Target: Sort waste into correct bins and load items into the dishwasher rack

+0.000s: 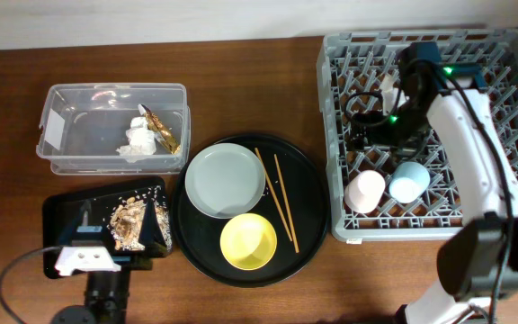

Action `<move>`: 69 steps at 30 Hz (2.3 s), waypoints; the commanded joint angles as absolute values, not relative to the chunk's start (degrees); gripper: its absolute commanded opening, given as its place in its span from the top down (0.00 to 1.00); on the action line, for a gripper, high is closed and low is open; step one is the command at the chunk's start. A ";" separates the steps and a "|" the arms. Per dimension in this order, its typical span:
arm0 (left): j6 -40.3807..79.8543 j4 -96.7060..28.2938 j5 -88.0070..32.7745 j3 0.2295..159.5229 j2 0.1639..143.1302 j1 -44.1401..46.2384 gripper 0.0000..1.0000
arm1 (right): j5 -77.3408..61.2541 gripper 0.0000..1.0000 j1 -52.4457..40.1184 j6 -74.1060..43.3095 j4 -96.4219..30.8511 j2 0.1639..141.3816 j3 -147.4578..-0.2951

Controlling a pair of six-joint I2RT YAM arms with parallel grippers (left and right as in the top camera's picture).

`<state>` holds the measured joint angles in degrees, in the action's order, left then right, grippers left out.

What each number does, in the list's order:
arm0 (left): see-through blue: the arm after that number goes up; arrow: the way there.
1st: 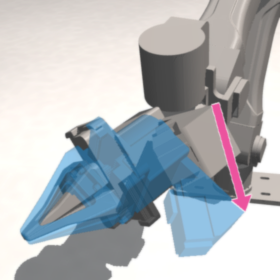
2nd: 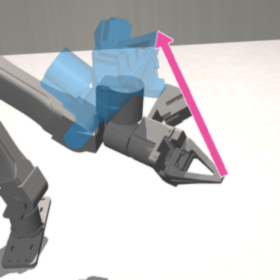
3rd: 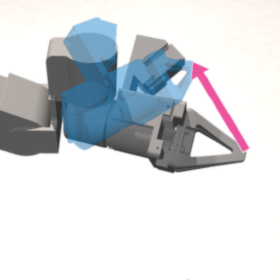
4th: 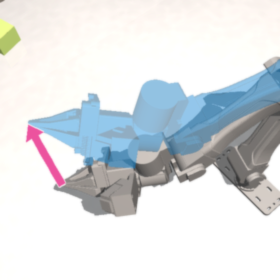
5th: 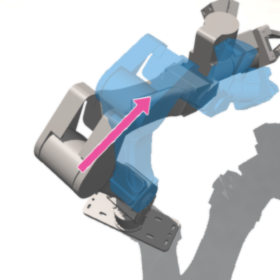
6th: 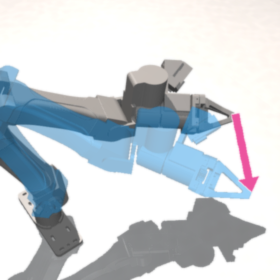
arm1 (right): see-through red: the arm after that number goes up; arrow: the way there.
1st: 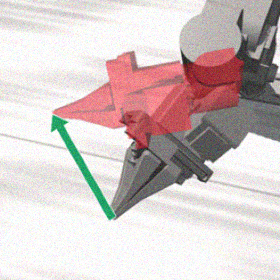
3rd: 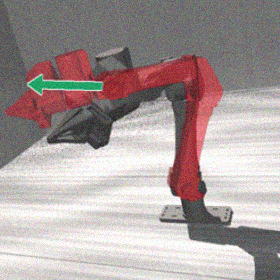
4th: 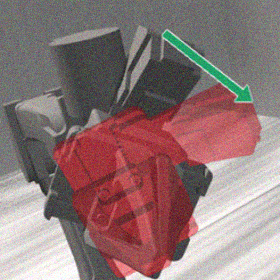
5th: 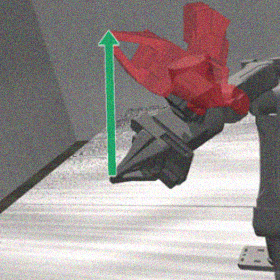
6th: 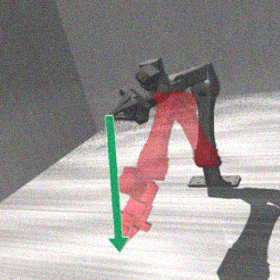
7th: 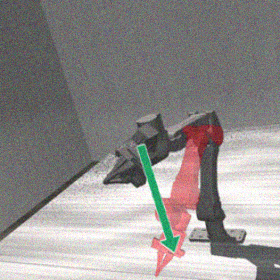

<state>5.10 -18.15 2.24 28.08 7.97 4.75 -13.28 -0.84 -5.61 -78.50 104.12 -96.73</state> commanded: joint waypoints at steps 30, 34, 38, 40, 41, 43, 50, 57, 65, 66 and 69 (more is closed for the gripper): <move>4.23 -4.34 -3.68 0.51 0.30 3.09 0.01 | -12.82 0.01 -1.21 -5.61 -78.56 110.45 -97.03; 4.23 -4.34 -3.68 0.51 0.30 3.09 0.01 | -12.82 0.01 -1.21 -5.61 -78.56 110.45 -97.03; 4.23 -4.34 -3.68 0.51 0.30 3.09 0.01 | -13.50 0.01 -1.21 -6.52 -78.56 110.45 -97.03; 4.23 -4.34 -3.68 0.51 0.30 3.09 0.01 | -16.58 0.02 -1.21 -5.89 -79.09 110.39 -97.03; 4.23 -4.34 -3.68 0.51 0.30 3.09 0.01 | -20.60 0.05 -1.26 -3.99 -79.70 109.75 -97.06; 4.23 -4.34 -3.66 0.51 0.30 3.09 0.01 | -23.38 0.01 -2.22 -2.76 -78.41 105.41 -97.06; 4.23 -4.34 -3.68 0.51 0.30 3.09 0.01 | -12.51 0.01 -19.86 -3.22 -67.77 75.22 -97.08; 4.23 -4.34 -3.68 0.51 0.30 3.09 0.01 | -8.27 0.01 -39.88 -24.40 -68.07 74.46 -79.57; 4.23 -4.34 -3.68 0.51 0.30 3.09 0.01 | -7.03 0.21 -41.60 -35.00 -44.88 87.15 -57.74; 4.23 -4.34 -3.68 0.51 0.30 3.09 0.01 | -7.18 0.31 -41.67 -35.05 -44.27 89.41 -57.74; 4.23 -4.34 -3.68 0.51 0.30 3.09 0.01 | -9.10 0.49 -41.67 -36.56 -43.86 95.31 -57.65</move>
